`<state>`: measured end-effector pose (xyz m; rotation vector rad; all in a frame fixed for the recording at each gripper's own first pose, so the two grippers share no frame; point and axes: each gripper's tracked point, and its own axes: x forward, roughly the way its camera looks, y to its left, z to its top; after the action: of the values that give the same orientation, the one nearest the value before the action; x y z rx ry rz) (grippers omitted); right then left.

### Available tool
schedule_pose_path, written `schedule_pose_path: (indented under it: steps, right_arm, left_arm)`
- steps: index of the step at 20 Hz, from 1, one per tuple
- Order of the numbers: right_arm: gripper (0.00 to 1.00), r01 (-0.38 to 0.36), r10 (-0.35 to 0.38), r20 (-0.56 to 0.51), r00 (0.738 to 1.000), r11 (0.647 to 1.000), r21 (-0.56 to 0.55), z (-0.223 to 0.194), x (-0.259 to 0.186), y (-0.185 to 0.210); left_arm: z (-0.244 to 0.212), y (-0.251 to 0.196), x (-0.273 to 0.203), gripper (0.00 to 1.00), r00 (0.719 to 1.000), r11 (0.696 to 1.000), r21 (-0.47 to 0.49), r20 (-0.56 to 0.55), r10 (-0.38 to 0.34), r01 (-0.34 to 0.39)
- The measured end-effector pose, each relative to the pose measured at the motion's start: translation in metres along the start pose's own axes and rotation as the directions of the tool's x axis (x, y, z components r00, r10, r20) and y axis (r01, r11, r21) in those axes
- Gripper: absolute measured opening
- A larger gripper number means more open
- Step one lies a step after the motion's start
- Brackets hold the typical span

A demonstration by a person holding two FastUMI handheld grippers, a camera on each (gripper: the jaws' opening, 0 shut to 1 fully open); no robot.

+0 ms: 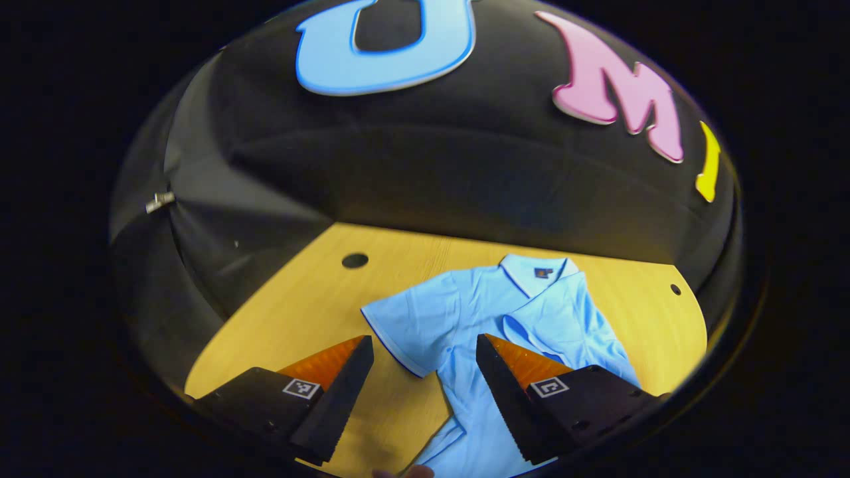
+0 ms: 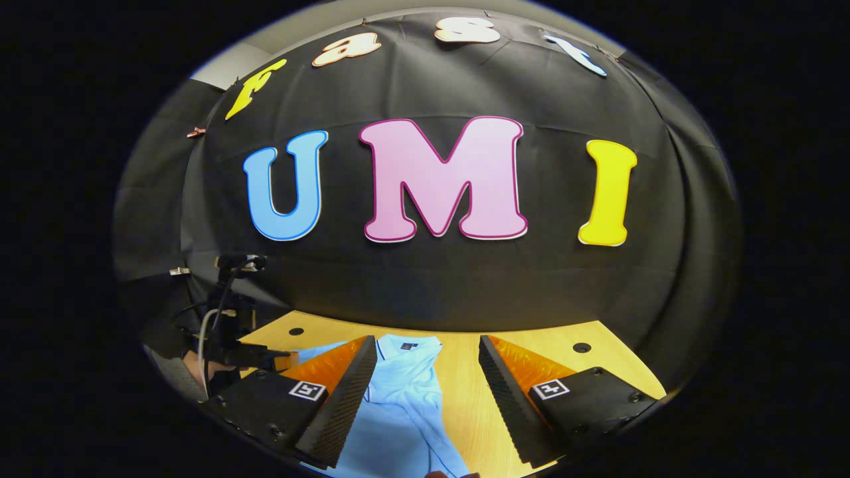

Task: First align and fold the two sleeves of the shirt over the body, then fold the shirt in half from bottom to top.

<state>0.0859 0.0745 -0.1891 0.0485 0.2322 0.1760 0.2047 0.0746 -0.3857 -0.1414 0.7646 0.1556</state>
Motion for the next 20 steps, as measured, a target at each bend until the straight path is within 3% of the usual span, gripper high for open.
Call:
schedule_pose_path:
  steps: [9,16,17,18,20]
  right_arm:
    - [0.96,0.038,-0.037,-0.068,0.997,0.999,0.015,-0.028,-0.005,-0.026]
    - [0.96,0.043,-0.04,-0.085,0.996,0.999,0.023,-0.033,-0.004,-0.031]
    - [0.96,0.043,-0.04,-0.089,0.995,0.999,0.027,-0.034,-0.004,-0.032]
    - [0.96,0.045,-0.042,-0.092,0.995,0.999,0.027,-0.035,-0.004,-0.033]
    - [0.96,0.047,-0.044,-0.098,0.994,0.998,0.029,-0.038,-0.004,-0.037]
  left_arm:
    - [-0.028,0.037,0.087,0.99,0.971,0.988,-0.037,-0.192,0.14,-0.15]
    - [-0.035,0.037,0.102,1.0,0.964,0.984,-0.076,-0.227,0.137,-0.158]
    - [-0.034,0.036,0.103,0.82,0.966,0.985,-0.077,-0.222,0.132,-0.152]
    - [-0.035,0.034,0.106,0.8,0.966,0.986,-0.076,-0.224,0.131,-0.151]
    - [-0.032,0.028,0.105,0.55,0.964,0.986,-0.078,-0.233,0.127,-0.148]
